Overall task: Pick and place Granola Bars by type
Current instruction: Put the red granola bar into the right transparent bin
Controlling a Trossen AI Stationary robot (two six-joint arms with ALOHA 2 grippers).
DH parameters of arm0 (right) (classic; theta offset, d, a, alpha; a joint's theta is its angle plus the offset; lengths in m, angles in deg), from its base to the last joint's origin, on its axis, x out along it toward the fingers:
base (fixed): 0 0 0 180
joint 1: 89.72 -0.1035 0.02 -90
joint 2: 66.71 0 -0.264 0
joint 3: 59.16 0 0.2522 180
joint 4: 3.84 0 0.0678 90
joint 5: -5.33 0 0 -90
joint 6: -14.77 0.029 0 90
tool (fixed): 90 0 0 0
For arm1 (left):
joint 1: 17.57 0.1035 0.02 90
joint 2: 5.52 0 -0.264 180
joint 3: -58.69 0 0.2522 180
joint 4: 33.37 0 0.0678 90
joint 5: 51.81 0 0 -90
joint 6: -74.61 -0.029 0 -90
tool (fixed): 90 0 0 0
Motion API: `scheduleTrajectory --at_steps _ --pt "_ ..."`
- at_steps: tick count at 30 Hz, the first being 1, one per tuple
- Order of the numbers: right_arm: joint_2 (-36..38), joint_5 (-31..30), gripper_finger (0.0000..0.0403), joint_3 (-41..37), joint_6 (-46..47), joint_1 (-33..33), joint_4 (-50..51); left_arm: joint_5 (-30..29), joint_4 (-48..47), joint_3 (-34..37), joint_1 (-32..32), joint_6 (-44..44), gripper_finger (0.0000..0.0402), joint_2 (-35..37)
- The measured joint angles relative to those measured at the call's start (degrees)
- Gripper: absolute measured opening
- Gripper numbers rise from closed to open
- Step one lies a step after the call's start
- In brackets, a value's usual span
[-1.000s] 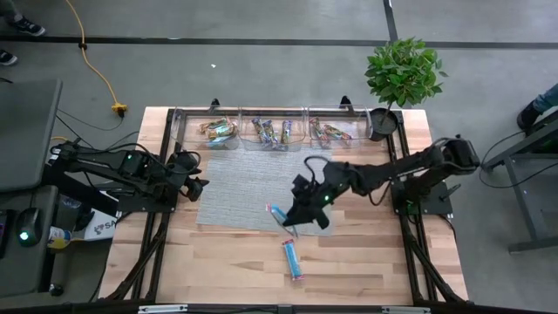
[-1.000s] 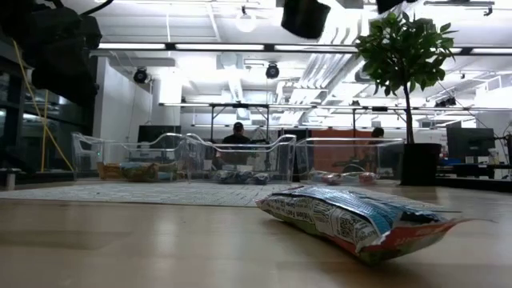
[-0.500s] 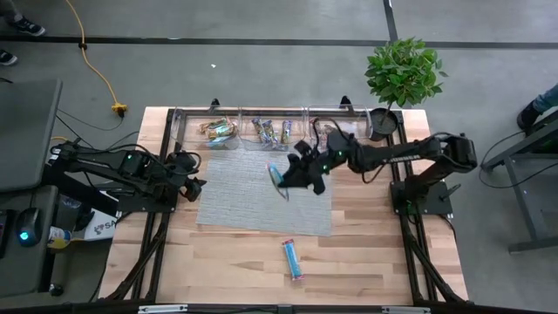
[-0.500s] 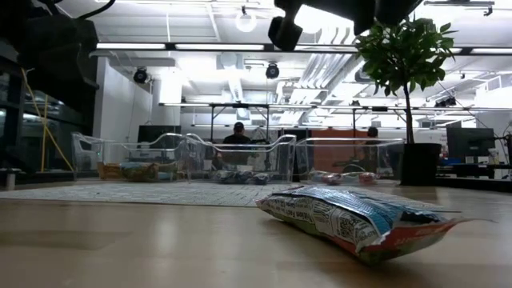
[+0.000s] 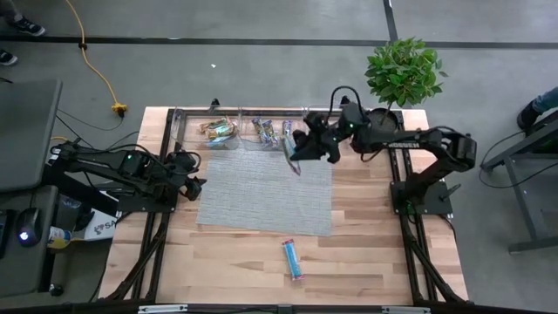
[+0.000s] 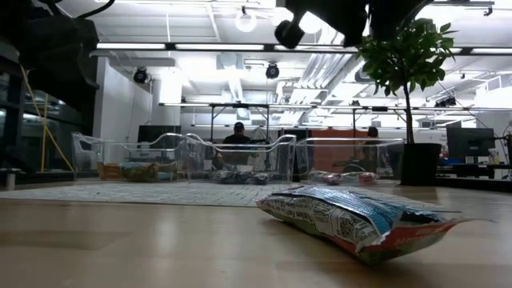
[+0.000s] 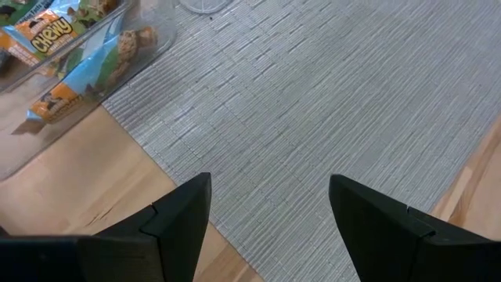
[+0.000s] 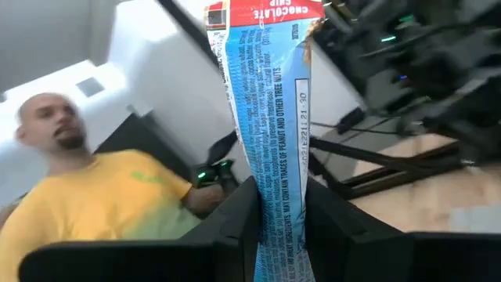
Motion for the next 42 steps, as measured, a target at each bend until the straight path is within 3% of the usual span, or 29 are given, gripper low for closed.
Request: scheduleTrajectory --at_steps 5,10,19,26,32,38,42 --pt "0.0 -2.2 0.0074 0.0 -4.5 4.8 8.8 -0.5 0.0 0.0 0.0 0.0 0.0256 0.0" --pt "0.0 -9.9 0.0074 0.0 -11.9 10.4 24.8 -1.0 0.0 0.0 0.0 0.5 0.0256 0.0" --pt "0.0 -33.6 0.0074 0.0 -25.6 17.0 46.2 -1.0 0.5 0.0 0.0 2.8 0.0256 0.0" --pt "0.0 -50.9 0.0074 0.0 -26.4 20.2 55.3 -1.0 0.5 0.0 0.0 5.1 0.0256 0.0" --pt "0.0 -56.4 0.0074 0.0 -28.3 21.2 66.9 -1.0 0.5 0.0 0.0 6.2 0.0256 0.0" --pt "0.0 -55.6 0.0076 0.0 -31.9 21.2 69.7 -1.1 0.5 0.0 0.0 6.2 0.0256 0.0" --pt "0.0 -55.0 0.0104 0.0 -33.3 21.2 70.0 -1.4 0.5 0.0 0.0 6.2 0.0256 0.0"
